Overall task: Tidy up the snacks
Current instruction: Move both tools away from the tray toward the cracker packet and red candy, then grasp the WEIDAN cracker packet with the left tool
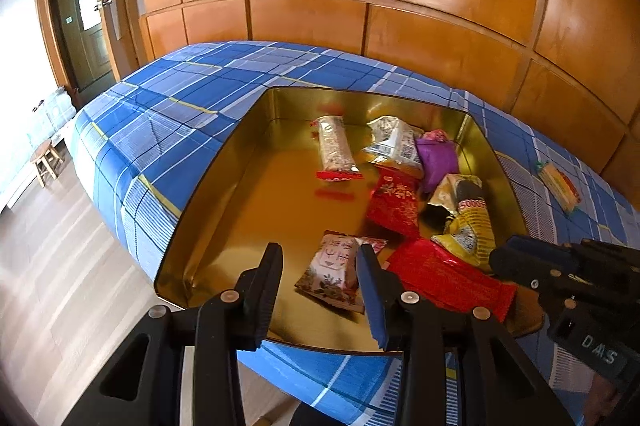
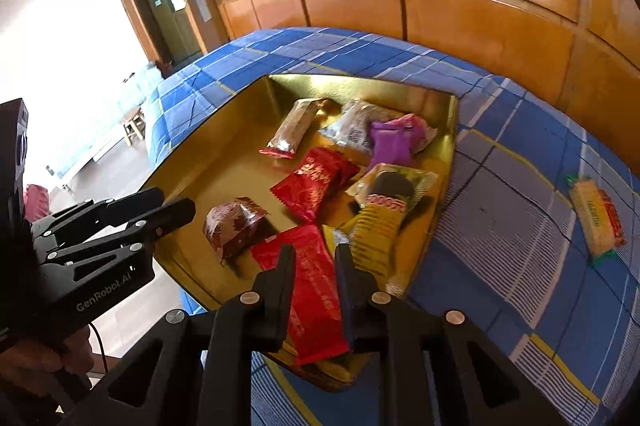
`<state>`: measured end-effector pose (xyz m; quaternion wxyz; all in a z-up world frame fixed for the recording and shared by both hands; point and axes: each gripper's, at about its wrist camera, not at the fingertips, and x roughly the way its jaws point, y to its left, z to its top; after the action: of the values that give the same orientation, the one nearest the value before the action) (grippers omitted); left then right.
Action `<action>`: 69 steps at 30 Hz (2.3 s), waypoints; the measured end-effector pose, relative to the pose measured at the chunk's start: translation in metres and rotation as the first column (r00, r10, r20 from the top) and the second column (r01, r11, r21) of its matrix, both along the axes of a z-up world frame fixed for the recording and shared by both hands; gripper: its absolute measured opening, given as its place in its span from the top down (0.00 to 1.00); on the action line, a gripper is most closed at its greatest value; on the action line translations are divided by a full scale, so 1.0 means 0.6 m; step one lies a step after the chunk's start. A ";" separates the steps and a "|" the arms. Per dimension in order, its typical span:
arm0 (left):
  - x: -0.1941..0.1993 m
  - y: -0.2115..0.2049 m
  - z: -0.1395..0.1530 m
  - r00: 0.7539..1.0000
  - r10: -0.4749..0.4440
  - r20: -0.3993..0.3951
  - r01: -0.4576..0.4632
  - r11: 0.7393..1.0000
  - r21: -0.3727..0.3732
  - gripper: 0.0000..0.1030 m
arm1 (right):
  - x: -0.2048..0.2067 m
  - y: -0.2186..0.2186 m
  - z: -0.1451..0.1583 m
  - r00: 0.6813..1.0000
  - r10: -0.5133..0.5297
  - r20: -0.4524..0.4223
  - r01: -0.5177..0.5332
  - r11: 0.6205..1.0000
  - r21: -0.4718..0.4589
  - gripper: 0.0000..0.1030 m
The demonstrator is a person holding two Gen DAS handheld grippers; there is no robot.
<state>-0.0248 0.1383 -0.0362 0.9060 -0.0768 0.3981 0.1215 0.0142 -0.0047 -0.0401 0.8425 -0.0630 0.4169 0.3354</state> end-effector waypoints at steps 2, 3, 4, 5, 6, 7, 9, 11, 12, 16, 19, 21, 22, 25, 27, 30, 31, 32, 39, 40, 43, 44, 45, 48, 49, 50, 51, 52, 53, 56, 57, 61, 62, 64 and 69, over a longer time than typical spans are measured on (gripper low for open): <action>0.000 -0.010 0.003 1.000 -0.019 0.003 0.019 1.000 0.006 0.62 | 0.000 -0.010 0.002 1.000 -0.016 0.007 0.016 1.000 0.002 0.80; 0.000 -0.013 0.004 1.000 -0.026 0.004 0.026 1.000 0.009 0.62 | 0.000 -0.018 0.004 1.000 -0.028 0.009 0.028 1.000 0.006 0.77; 0.000 -0.019 0.005 0.999 -0.039 0.005 0.039 0.999 0.013 0.62 | 0.002 -0.024 0.005 0.999 -0.036 0.010 0.036 0.999 0.011 0.76; 0.001 -0.024 0.006 0.999 -0.051 0.003 0.051 0.999 0.015 0.62 | 0.002 -0.033 0.007 0.999 -0.050 0.012 0.050 0.999 0.017 0.75; 0.002 -0.029 0.006 0.998 -0.062 0.002 0.062 0.998 0.016 0.62 | 0.002 -0.040 0.008 0.998 -0.059 0.016 0.059 0.998 0.019 0.74; 0.003 -0.034 0.007 0.997 -0.073 0.002 0.073 0.997 0.016 0.60 | 0.002 -0.049 0.011 0.997 -0.074 0.022 0.074 0.997 0.020 0.74; 0.005 -0.044 0.009 0.996 -0.091 0.002 0.091 0.996 0.022 0.58 | 0.003 -0.068 0.014 0.995 -0.099 0.030 0.098 0.995 0.021 0.72; 0.009 -0.059 0.011 0.993 -0.120 0.001 0.120 0.992 0.029 0.58 | 0.006 -0.089 0.017 0.991 -0.125 0.040 0.125 0.992 0.018 0.71; 0.011 -0.065 0.013 0.992 -0.130 0.001 0.129 0.991 0.032 0.57 | 0.007 -0.100 0.019 0.990 -0.136 0.045 0.136 0.991 0.013 0.70; 0.021 -0.091 0.018 0.984 -0.176 -0.002 0.176 0.984 0.039 0.57 | 0.019 -0.155 0.022 0.979 -0.194 0.063 0.196 0.981 -0.018 0.70; 0.030 -0.119 0.024 0.975 -0.221 -0.001 0.221 0.974 0.048 0.53 | 0.032 -0.202 0.021 0.967 -0.245 0.065 0.248 0.968 -0.037 0.69; 0.034 -0.132 0.028 0.970 -0.245 0.002 0.244 0.968 0.053 0.51 | 0.039 -0.235 0.022 0.958 -0.278 0.074 0.283 0.957 -0.059 0.69; 0.037 -0.140 0.030 0.966 -0.258 0.002 0.257 0.965 0.053 0.51 | 0.043 -0.252 0.023 0.952 -0.296 0.078 0.302 0.951 -0.070 0.69; 0.049 -0.166 0.033 0.954 -0.299 -0.002 0.299 0.953 0.049 0.51 | 0.054 -0.304 0.024 0.934 -0.346 0.087 0.354 0.930 -0.097 0.69; 0.055 -0.179 0.034 0.947 -0.320 -0.006 0.320 0.946 0.043 0.51 | 0.059 -0.334 0.026 0.922 -0.376 0.093 0.385 0.916 -0.114 0.69; 0.066 -0.203 0.036 0.934 -0.356 -0.011 0.356 0.934 0.030 0.51 | 0.069 -0.385 0.027 0.901 -0.422 0.099 0.433 0.890 -0.143 0.69; 0.071 -0.213 0.038 0.928 -0.372 -0.013 0.372 0.928 0.027 0.51 | 0.073 -0.401 0.027 0.894 -0.435 0.103 0.447 0.881 -0.156 0.69; 0.076 -0.221 0.040 0.923 -0.385 -0.014 0.385 0.923 0.021 0.51 | 0.076 -0.414 0.027 0.890 -0.444 0.107 0.456 0.874 -0.169 0.69; 0.119 -0.276 0.051 0.894 -0.447 -0.024 0.446 0.894 -0.039 0.51 | 0.102 -0.505 0.005 0.869 -0.484 0.104 0.494 0.832 -0.252 0.69; 0.130 -0.288 0.050 0.891 -0.453 -0.030 0.451 0.891 -0.052 0.51 | 0.105 -0.517 -0.004 0.863 -0.497 0.094 0.503 0.825 -0.257 0.69; 0.158 -0.313 0.045 0.886 -0.460 -0.051 0.454 0.886 -0.094 0.51 | 0.109 -0.547 -0.026 0.841 -0.539 0.053 0.534 0.810 -0.244 0.69; 0.171 -0.325 0.041 0.885 -0.461 -0.060 0.454 0.885 -0.106 0.51 | 0.108 -0.551 -0.028 0.837 -0.545 0.043 0.539 0.808 -0.238 0.69; 0.186 -0.337 0.037 0.884 -0.463 -0.071 0.453 0.884 -0.116 0.51 | 0.110 -0.556 -0.029 0.830 -0.556 0.026 0.547 0.806 -0.227 0.69; 0.226 -0.368 0.020 0.878 -0.465 -0.111 0.447 0.881 -0.153 0.47 | 0.111 -0.554 -0.021 0.832 -0.555 0.004 0.547 0.818 -0.179 0.69; 0.242 -0.379 0.013 0.877 -0.463 -0.126 0.441 0.881 -0.170 0.44 | 0.110 -0.553 -0.020 0.833 -0.553 -0.002 0.545 0.821 -0.171 0.69; 0.259 -0.391 0.006 0.877 -0.458 -0.142 0.431 0.883 -0.185 0.43 | 0.110 -0.551 -0.019 0.835 -0.550 -0.011 0.542 0.825 -0.163 0.69; 0.269 -0.397 0.002 0.877 -0.457 -0.149 0.427 0.883 -0.194 0.42 | 0.113 -0.550 -0.019 0.836 -0.549 -0.016 0.539 0.827 -0.159 0.69; 0.284 -0.407 -0.003 0.877 -0.455 -0.156 0.420 0.883 -0.210 0.38 | 0.113 -0.552 -0.017 0.835 -0.549 -0.034 0.540 0.830 -0.137 0.69; 0.297 -0.416 -0.007 0.878 -0.450 -0.162 0.412 0.884 -0.220 0.36 | 0.115 -0.553 -0.017 0.834 -0.550 -0.050 0.542 0.832 -0.117 0.69; 0.336 -0.447 -0.023 0.878 -0.441 -0.186 0.394 0.887 -0.240 0.35 | 0.120 -0.556 -0.013 0.828 -0.555 -0.077 0.550 0.831 -0.085 0.68; 0.348 -0.454 -0.027 0.877 -0.438 -0.197 0.390 0.889 -0.240 0.35 | 0.121 -0.557 -0.012 0.826 -0.557 -0.082 0.552 0.830 -0.080 0.67; 0.390 -0.482 -0.045 0.874 -0.428 -0.230 0.376 0.895 -0.239 0.34 | 0.122 -0.564 -0.007 0.817 -0.567 -0.105 0.565 0.824 -0.052 0.65; 0.405 -0.489 -0.050 0.876 -0.418 -0.239 0.361 0.899 -0.247 0.34 | 0.122 -0.565 -0.006 0.816 -0.568 -0.111 0.566 0.823 -0.049 0.65; 0.424 -0.498 -0.056 0.882 -0.402 -0.246 0.341 0.905 -0.255 0.34 | 0.123 -0.568 -0.006 0.812 -0.571 -0.120 0.570 0.821 -0.043 0.65; 0.465 -0.517 -0.077 0.886 -0.366 -0.285 0.299 0.920 -0.253 0.30 | 0.123 -0.569 -0.003 0.814 -0.565 -0.136 0.567 0.823 -0.023 0.65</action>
<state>0.2544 -0.1717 -0.0827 0.8221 -0.0777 0.5600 -0.0664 0.0878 -0.3460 -0.0416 0.8739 0.0946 0.4705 0.0772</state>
